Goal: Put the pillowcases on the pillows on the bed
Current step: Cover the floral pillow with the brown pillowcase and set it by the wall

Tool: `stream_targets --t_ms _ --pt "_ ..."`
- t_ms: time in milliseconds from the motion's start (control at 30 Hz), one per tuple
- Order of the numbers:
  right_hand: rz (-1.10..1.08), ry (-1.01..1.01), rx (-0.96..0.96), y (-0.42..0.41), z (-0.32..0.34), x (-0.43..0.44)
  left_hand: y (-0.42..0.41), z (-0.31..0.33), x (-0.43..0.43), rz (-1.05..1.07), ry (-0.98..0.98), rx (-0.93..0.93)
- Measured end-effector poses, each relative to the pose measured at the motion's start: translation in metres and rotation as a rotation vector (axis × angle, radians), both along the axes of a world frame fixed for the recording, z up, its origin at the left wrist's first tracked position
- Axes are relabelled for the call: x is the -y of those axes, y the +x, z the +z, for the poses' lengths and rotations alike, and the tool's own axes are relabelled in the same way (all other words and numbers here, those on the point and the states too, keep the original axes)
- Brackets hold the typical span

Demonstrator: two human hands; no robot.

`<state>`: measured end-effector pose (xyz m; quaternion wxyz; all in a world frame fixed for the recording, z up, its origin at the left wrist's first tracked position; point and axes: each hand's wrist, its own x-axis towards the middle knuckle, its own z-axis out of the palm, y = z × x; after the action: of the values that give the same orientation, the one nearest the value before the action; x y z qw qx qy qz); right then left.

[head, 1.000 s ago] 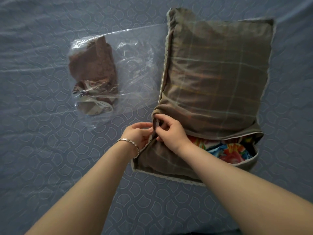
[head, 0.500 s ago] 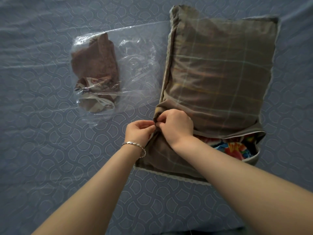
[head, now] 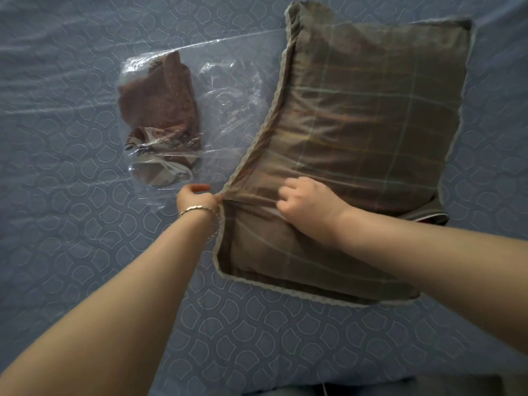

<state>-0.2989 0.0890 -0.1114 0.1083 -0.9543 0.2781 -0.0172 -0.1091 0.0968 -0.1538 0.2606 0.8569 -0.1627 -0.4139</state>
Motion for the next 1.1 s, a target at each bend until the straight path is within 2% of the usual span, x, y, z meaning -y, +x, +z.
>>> stream_targets --t_ms 67,167,200,233,300,333,400,467,533,567,633,733,800,900,1000,1067,1100 --pt "0.041 0.044 -0.039 -0.032 0.002 -0.012 0.002 -0.004 0.002 -0.101 0.059 0.091" --pt "-0.041 0.111 -0.099 -0.092 0.010 -0.030 -0.026 0.006 -0.004 -0.535 0.122 0.379" --pt "-0.126 0.158 -0.088 -0.105 0.011 -0.034 -0.038 0.010 -0.008 -0.694 0.033 0.526" --pt "-0.236 0.213 -0.073 -0.117 0.013 -0.036 -0.055 0.015 -0.014 -0.854 -0.151 0.628" --pt "-0.439 0.366 -0.020 -0.123 0.016 -0.038 -0.093 0.028 -0.025 -1.210 -0.504 0.564" --pt "-0.525 0.447 0.014 -0.120 0.019 -0.039 -0.110 0.031 -0.029 -1.416 -0.599 0.537" --pt "-0.720 0.589 0.050 -0.110 0.026 -0.041 -0.138 0.038 -0.033 -1.702 -0.520 0.566" --pt "-0.947 0.727 0.081 -0.100 0.025 -0.046 -0.153 0.044 -0.029 -1.796 -0.229 0.602" --pt "-1.183 0.833 0.176 -0.095 0.022 -0.048 -0.154 0.039 -0.022 -1.750 -0.073 0.592" --pt "-1.278 0.860 0.231 -0.093 0.019 -0.048 -0.152 0.038 -0.021 -1.739 -0.070 0.582" --pt "-1.404 0.877 0.314 -0.096 0.016 -0.050 -0.146 0.041 -0.020 -1.698 -0.216 0.502" --pt "-1.471 0.751 0.327 -0.119 0.018 -0.056 -0.121 0.039 -0.023 -1.484 -0.459 0.404" --pt "-1.553 0.656 0.320 -0.156 0.015 -0.060 -0.111 0.041 -0.026 -1.398 -0.439 0.419" --pt "-1.876 0.671 0.235 -0.223 -0.006 -0.061 -0.131 0.040 -0.032 -1.301 -0.407 0.446" --pt "-2.068 0.747 0.296 -0.234 -0.032 -0.059 -0.155 0.030 -0.041 -1.224 -0.434 0.466" --pt "-2.081 0.883 0.448 -0.208 -0.039 -0.063 -0.154 0.022 -0.041 -1.003 -0.376 0.462" --pt "-2.057 1.027 0.565 -0.194 -0.038 -0.069 -0.150 0.021 -0.043 -0.860 -0.268 0.481"
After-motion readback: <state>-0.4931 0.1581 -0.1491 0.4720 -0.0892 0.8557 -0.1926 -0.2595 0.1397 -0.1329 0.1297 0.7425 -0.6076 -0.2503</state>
